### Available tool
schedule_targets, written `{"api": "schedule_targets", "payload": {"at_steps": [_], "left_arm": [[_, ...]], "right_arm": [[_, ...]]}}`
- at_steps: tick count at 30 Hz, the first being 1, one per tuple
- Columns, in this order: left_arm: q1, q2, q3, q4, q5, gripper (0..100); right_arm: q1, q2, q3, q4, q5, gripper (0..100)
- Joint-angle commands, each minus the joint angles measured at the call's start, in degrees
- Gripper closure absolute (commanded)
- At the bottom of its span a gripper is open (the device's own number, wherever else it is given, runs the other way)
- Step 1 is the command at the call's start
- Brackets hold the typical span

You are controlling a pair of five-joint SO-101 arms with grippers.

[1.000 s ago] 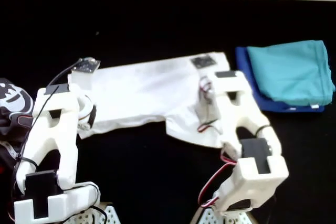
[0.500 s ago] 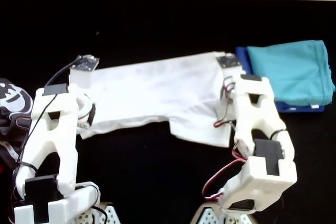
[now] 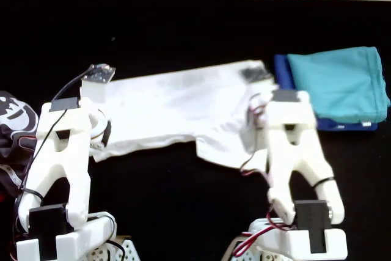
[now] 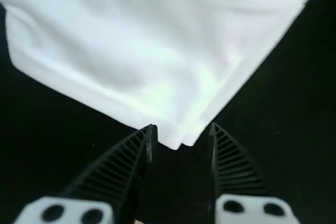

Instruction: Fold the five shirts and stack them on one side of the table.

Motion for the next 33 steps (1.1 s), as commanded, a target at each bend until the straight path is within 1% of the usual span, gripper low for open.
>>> {"api": "schedule_targets", "payload": {"at_steps": [1,5,10,12,17,24,28,33], "left_arm": [[0.8,-2.2,-0.1,0.2,-0.2,99],[0.7,-2.2,-0.1,0.4,-0.2,99],[0.6,-2.2,-0.1,0.4,-0.2,99],[0.6,-2.2,-0.1,0.4,-0.2,99],[0.6,-2.2,0.0,0.4,-0.2,99],[0.8,-2.2,2.1,-0.1,-0.2,99],[0.8,-2.2,2.2,-0.1,-0.2,99],[0.8,-2.2,2.0,-0.1,-0.2,99]], "right_arm": [[-4.4,-2.4,5.0,-4.4,-0.8,85.0],[-4.3,-2.3,9.5,-10.3,-0.7,85.0],[-3.7,-2.3,12.0,-14.3,0.1,85.0],[-3.7,-2.3,12.0,-14.4,1.9,85.9],[-1.8,-2.2,11.9,-14.4,5.5,99.5],[6.3,-2.9,10.5,-13.9,5.7,99.3],[8.2,-3.0,9.5,-12.4,5.8,99.3],[8.9,-2.9,5.0,-7.8,10.5,99.3]]}}
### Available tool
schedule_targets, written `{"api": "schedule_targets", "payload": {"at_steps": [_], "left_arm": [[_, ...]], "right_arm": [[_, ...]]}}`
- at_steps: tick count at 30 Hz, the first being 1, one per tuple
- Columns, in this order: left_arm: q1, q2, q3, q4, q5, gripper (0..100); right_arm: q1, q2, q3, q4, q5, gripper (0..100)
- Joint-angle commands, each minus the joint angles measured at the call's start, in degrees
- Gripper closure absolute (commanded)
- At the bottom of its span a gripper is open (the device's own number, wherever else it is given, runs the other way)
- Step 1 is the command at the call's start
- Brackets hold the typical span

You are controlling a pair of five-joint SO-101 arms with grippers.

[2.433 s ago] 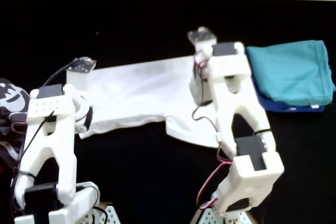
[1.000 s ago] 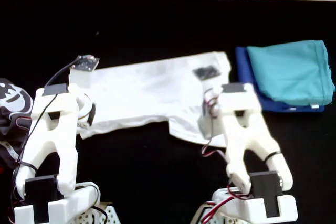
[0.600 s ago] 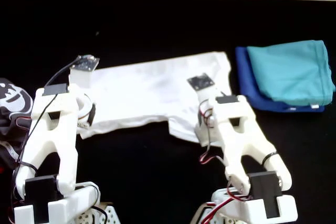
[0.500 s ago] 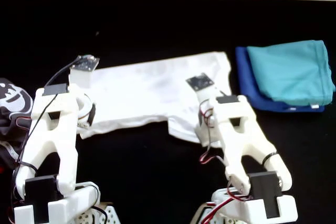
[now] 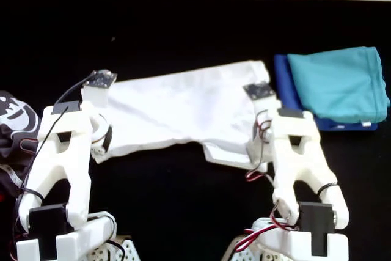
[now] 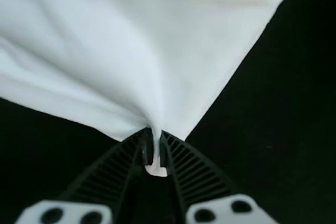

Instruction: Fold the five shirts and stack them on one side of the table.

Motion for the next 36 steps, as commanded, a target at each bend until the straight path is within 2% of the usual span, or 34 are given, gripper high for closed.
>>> {"api": "schedule_targets", "payload": {"at_steps": [1,5,21,26,32,36], "left_arm": [[0.8,-2.2,-0.4,-0.1,-0.2,99],[0.8,-2.2,-0.3,-0.1,-0.2,99],[2.2,-2.8,2.8,-1.6,-0.2,99],[2.1,-2.8,-3.6,5.1,0.0,99],[2.4,-2.7,-9.2,8.2,5.5,99],[5.9,-2.4,-8.6,8.4,8.8,99]], "right_arm": [[1.1,-1.8,-5.1,4.0,2.8,99.3],[1.6,-1.5,-8.0,7.0,4.7,99.3],[3.1,-1.3,-8.0,5.6,4.7,99.3],[3.1,-1.2,-8.0,5.6,4.7,99.3],[3.7,-1.2,-8.0,5.5,4.7,99.3],[3.7,-1.2,-8.0,5.5,4.7,99.3]]}}
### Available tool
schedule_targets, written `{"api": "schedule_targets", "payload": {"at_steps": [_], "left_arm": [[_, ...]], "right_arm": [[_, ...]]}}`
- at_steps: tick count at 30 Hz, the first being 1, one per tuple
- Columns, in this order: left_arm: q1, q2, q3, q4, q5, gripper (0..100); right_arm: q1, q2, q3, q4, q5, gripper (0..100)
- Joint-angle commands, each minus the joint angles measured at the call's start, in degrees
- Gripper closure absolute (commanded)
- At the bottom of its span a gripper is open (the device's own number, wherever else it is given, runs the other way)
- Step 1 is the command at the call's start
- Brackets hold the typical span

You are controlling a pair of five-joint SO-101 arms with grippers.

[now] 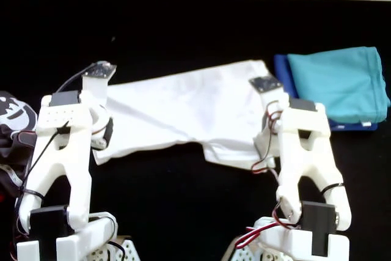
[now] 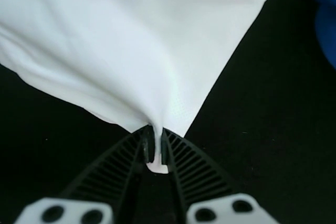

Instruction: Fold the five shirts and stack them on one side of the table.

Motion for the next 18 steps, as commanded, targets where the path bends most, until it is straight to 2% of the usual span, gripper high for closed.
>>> {"api": "schedule_targets", "payload": {"at_steps": [1,6,13,18], "left_arm": [[4.2,-1.7,-1.5,0.7,3.3,99],[8.7,-1.4,-0.4,-1.9,4.7,99],[5.2,-1.5,13.9,-16.6,4.3,99],[4.8,-1.5,15.2,-16.9,4.3,99]], "right_arm": [[0.7,-1.2,-2.2,-0.6,0.7,99.3],[0.7,-1.3,-2.2,-0.1,0.7,99.3],[0.7,-1.3,-2.2,-0.1,0.7,99.3],[0.7,-1.3,-2.2,-0.1,0.7,99.3]]}}
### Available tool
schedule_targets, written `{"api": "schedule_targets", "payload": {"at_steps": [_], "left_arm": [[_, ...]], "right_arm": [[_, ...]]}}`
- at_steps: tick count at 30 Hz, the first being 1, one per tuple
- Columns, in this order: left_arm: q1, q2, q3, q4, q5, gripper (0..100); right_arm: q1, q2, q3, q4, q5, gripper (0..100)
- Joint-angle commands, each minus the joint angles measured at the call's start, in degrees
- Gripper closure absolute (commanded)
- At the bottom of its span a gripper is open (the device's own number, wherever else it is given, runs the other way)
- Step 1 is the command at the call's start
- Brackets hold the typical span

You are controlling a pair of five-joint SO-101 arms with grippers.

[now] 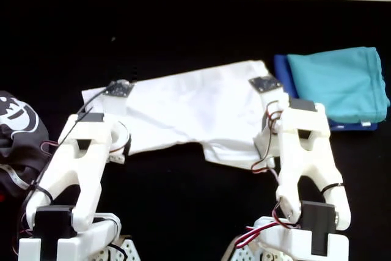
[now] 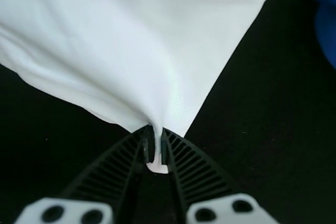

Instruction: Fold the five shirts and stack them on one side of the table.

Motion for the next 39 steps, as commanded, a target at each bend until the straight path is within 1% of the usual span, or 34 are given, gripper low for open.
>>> {"api": "schedule_targets", "payload": {"at_steps": [1,4,6,9,12,14,17,19,22,24,27,31,37,39], "left_arm": [[-1.6,-1.5,0.0,-0.7,-0.8,99],[-4.3,-2.0,-0.6,-0.8,-5.1,99],[-5.4,-2.0,-3.2,0.7,-5.0,99],[-5.4,-2.0,-9.4,7.4,-4.9,99],[-5.6,-2.0,-15.5,13.3,-2.8,99],[-5.2,-2.0,-17.5,14.7,-1.7,99],[-3.1,-1.3,-16.7,11.5,-1.1,99],[-2.4,-1.0,-13.1,7.6,-1.1,99],[-3.3,1.1,-8.1,2.3,-1.5,99],[-5.0,3.1,-6.8,0.4,-3.4,99],[-8.5,6.7,-7.4,-0.2,-6.9,99],[-11.8,10.4,-10.3,0.2,-7.3,99],[-10.6,13.4,-10.7,-0.4,-7.2,99],[-10.5,13.8,-10.6,-1.1,-7.1,99]], "right_arm": [[0.6,-1.3,-2.2,-0.1,0.7,99.3],[0.4,-1.3,-2.2,-0.1,0.7,99.3],[0.4,-1.4,-2.2,-0.1,0.7,99.3],[0.4,-1.4,-2.2,-0.1,0.7,99.3],[0.3,-1.4,-2.2,-0.1,0.7,99.3],[-0.1,-1.4,-2.2,-0.1,0.7,99.3],[-1.9,-1.3,-2.2,-0.1,0.5,99.3],[-3.2,-1.3,-2.2,-0.1,0.4,99.3],[-4.3,-1.3,-2.2,-0.1,0.4,99.3],[-4.3,-1.3,-2.2,-0.1,0.4,99.3],[-4.1,-1.4,-2.2,0.0,0.4,99.3],[-4.1,-1.6,-2.7,2.6,0.4,99.2],[-4.4,-1.9,-7.3,7.4,0.4,99.1],[-5.2,-1.9,-10.2,10.3,0.4,96.1]]}}
